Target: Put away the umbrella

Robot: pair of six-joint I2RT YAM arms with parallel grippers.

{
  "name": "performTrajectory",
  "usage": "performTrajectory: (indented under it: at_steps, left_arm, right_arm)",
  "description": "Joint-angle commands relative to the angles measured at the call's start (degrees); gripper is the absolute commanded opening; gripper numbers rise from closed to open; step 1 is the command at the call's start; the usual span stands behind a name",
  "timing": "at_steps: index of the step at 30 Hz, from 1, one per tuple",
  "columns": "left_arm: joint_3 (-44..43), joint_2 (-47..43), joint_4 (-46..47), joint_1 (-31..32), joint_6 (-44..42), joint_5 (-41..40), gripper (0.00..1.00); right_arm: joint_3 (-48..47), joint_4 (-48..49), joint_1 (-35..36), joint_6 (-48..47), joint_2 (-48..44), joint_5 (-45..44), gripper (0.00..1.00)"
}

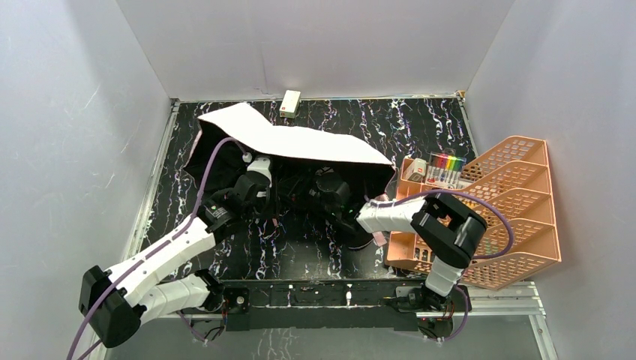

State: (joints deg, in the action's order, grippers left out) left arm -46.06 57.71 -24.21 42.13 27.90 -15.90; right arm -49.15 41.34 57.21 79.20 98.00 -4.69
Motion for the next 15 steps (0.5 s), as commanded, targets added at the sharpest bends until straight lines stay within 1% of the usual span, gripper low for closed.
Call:
performTrajectory:
  at_steps: [1,3,6,7,11,13,15]
  left_arm:
    - [0.36,1.77,5.38,-1.11,1.89,-8.57,0.0]
    - [0.25,3.54,5.13,-1.09,2.58,-8.64,0.0]
    - [1.12,4.4,6.29,-1.1,3.2,-8.29,0.0]
    - [1.33,4.47,6.68,-1.09,3.23,-8.13,0.0]
    - [1.88,5.63,7.5,-1.13,3.45,-7.43,0.0]
    - [2.38,6.12,8.04,-1.09,3.67,-6.65,0.0]
    - [3.06,6.34,8.7,-1.15,3.95,-5.92,0.0]
  right_arm:
    - [5.04,-0.67,-1.97,-0.97,-2.62,-4.02,0.44]
    - [7.71,-0.64,-2.06,0.11,-4.64,-5.87,0.49]
    - [11.15,0.83,-2.12,1.65,-6.8,-8.21,0.59]
    - [11.96,1.0,-2.23,1.89,-7.38,-8.74,0.61]
    - [14.03,0.2,-2.2,1.86,-9.65,-9.8,0.63]
    - [14.84,-0.56,-2.25,0.08,-11.28,-9.79,0.63]
    - [15.66,-3.57,-2.26,-2.19,-13.68,-10.79,0.63]
